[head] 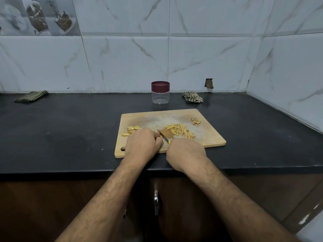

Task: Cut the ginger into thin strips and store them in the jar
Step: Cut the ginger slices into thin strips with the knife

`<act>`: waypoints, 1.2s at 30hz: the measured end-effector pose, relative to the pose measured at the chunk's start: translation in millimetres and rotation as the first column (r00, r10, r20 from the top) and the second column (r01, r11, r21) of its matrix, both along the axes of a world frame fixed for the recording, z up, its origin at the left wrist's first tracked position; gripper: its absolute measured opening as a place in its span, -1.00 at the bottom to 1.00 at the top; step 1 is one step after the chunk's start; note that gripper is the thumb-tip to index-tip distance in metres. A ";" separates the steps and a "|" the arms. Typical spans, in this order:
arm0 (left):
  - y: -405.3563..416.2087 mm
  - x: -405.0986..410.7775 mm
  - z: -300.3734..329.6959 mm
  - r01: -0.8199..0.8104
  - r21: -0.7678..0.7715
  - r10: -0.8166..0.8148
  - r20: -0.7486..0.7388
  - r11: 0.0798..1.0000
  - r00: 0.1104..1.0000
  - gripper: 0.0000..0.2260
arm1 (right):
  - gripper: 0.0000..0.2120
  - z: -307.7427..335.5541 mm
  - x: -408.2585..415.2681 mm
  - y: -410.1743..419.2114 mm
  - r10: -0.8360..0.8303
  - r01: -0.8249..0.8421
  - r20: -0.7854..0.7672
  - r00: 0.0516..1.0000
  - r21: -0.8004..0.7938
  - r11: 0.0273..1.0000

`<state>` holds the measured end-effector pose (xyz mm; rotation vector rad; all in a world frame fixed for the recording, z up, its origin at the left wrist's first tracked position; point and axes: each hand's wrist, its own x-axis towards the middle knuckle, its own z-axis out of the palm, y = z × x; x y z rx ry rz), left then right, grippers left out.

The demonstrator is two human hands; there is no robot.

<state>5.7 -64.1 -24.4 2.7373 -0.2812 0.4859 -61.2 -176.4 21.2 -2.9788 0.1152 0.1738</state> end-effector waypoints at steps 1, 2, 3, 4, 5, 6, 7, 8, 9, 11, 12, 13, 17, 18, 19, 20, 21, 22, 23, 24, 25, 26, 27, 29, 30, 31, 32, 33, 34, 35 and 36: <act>-0.4 0.1 0.4 -0.002 0.003 0.002 -0.003 1.000 1.000 -0.73 | -0.74 -0.2 -0.1 -0.1 0.003 -0.003 -0.007 1.000 -0.007 1.000; -0.5 0.5 0.7 -0.007 0.006 0.007 -0.006 1.000 1.000 -0.72 | -0.76 -1.9 -0.7 -0.7 0.002 -0.002 -0.014 1.000 -0.008 1.000; -0.5 0.6 1.2 -0.011 0.007 0.012 -0.005 1.000 1.000 -0.72 | -0.77 -3.9 -3.4 -2.5 -0.004 0.004 -0.014 1.000 -0.008 1.000; -0.8 0.8 1.3 -0.015 0.005 0.015 -0.003 1.000 1.000 -0.72 | -0.79 -6.1 -7.0 -5.1 -0.010 0.010 -0.007 1.000 -0.007 1.000; -0.9 0.5 0.6 -0.015 0.005 0.015 -0.001 1.000 1.000 -0.72 | -0.80 -8.0 -11.9 -7.8 -0.014 0.014 0.002 1.000 -0.003 1.000; -1.0 0.0 0.1 -0.014 0.005 0.014 0.003 1.000 1.000 -0.72 | -0.81 -9.2 -16.9 -10.3 -0.017 0.017 0.002 1.000 -0.001 1.000; -0.6 -0.6 0.2 -0.014 0.007 0.014 0.007 1.000 1.000 -0.73 | -0.81 -9.9 -20.9 -12.4 -0.017 0.017 -0.006 1.000 -0.002 1.000; -0.2 -1.1 0.7 -0.014 0.008 0.013 0.006 1.000 1.000 -0.73 | -0.82 -10.2 -23.8 -14.0 -0.017 0.017 -0.017 1.000 -0.006 1.000; -0.4 -0.8 1.0 -0.012 0.007 0.012 0.003 1.000 1.000 -0.73 | -0.82 -9.7 -25.9 -15.9 -0.019 0.019 -0.021 1.000 -0.005 1.000; -1.4 0.3 0.9 -0.009 0.006 0.009 0.002 1.000 1.000 -0.73 | -0.84 -6.5 -27.6 -18.5 -0.027 0.027 -0.007 1.000 0.014 1.000; -1.3 -0.7 0.7 -0.008 0.008 0.008 0.001 1.000 1.000 -0.73 | -0.85 -5.3 -28.0 -18.5 -0.028 0.027 0.005 1.000 0.028 0.999; -0.8 -1.3 0.4 -0.007 0.008 0.007 0.001 1.000 1.000 -0.73 | -0.86 -4.1 -27.4 -18.1 -0.030 0.029 0.019 0.999 0.041 0.999; 2.0 1.8 -2.1 0.007 0.007 -0.007 0.003 1.000 1.000 -0.73 | -0.90 -0.8 -16.1 -15.2 -0.030 0.028 0.029 0.999 0.053 0.998; 1.8 1.8 -2.1 0.011 0.008 -0.011 0.001 1.000 1.000 -0.73 | -0.91 -0.5 -13.0 -14.0 -0.033 0.031 0.030 0.999 0.059 0.998; 1.7 1.7 -2.0 0.013 0.006 -0.013 -0.002 1.000 1.000 -0.72 | -0.90 -1.0 -10.4 -13.0 -0.030 0.028 0.031 0.999 0.065 0.997; 1.8 1.2 -1.7 0.014 0.003 -0.014 -0.004 1.000 1.000 -0.72 | -0.88 -1.9 -8.3 -11.8 -0.023 0.021 0.031 0.999 0.068 0.997; 2.4 0.9 -1.6 0.015 0.000 -0.015 -0.002 1.000 1.000 -0.72 | -0.85 -2.9 -6.8 -10.6 -0.018 0.015 0.032 0.999 0.071 0.997; 2.5 0.9 -1.4 0.016 0.001 -0.016 0.003 1.000 1.000 -0.72 | -0.85 -3.9 -5.6 -10.2 -0.016 0.013 0.036 0.999 0.076 0.997; 2.6 1.0 -1.4 0.016 0.006 -0.016 0.008 1.000 1.000 -0.71 | -0.86 -4.6 -4.6 -9.5 -0.014 0.011 0.045 0.999 0.079 0.997; 2.7 1.0 -1.6 0.017 0.012 -0.017 0.012 1.000 1.000 -0.71 | -0.88 -5.2 -4.1 -9.0 -0.013 0.008 0.053 0.999 0.080 0.997; 2.7 1.1 -2.0 0.019 0.015 -0.019 0.015 1.000 1.000 -0.71 | -0.87 -5.1 -3.7 -8.7 -0.012 0.008 0.057 0.998 0.081 0.997; 2.5 1.1 -2.1 0.021 0.017 -0.021 0.019 1.000 1.000 -0.71 | -0.85 -5.1 -3.2 -8.3 -0.014 0.010 0.053 0.998 0.082 0.997; 2.8 1.0 -2.2 0.023 0.018 -0.023 0.021 1.000 1.000 -0.71 | -0.83 -5.4 -3.1 -7.8 -0.016 0.012 0.043 0.999 0.083 0.996; 2.6 1.7 -2.1 0.028 0.017 -0.029 0.023 0.999 0.999 -0.71 | -0.80 -5.7 -2.2 -7.3 -0.015 0.013 0.021 1.000 0.086 0.996; 2.4 2.1 -2.2 0.033 0.017 -0.033 0.023 0.999 0.999 -0.71 | -0.79 -5.2 -1.5 -7.1 -0.015 0.014 0.013 1.000 0.086 0.996; 2.3 2.2 -2.1 0.036 0.017 -0.036 0.024 0.999 0.999 -0.71 | -0.78 -4.1 -0.3 -7.1 -0.013 0.013 0.006 1.000 0.084 0.996; 2.3 2.0 -2.0 0.038 0.018 -0.039 0.025 0.999 0.999 -0.71 | -0.78 -3.4 1.1 -7.1 -0.009 0.009 0.004 1.000 0.084 0.996; 2.4 1.7 -2.0 0.039 0.018 -0.039 0.027 0.999 0.999 -0.71 | -0.77 -3.1 2.8 -7.2 -0.004 0.004 0.007 1.000 0.088 0.996; 2.9 1.4 -1.9 0.038 0.016 -0.038 0.028 0.999 0.999 -0.71 | -0.77 -3.6 4.4 -7.2 0.001 -0.002 0.012 1.000 0.093 0.996; 3.0 1.2 -1.9 0.038 0.013 -0.039 0.026 0.999 0.999 -0.71 | -0.77 -4.6 5.2 -7.4 0.004 -0.006 0.019 1.000 0.099 0.995; 3.1 1.1 -2.0 0.040 0.012 -0.041 0.024 0.999 0.999 -0.71 | -0.77 -5.9 5.8 -7.6 0.004 -0.007 0.026 1.000 0.107 0.994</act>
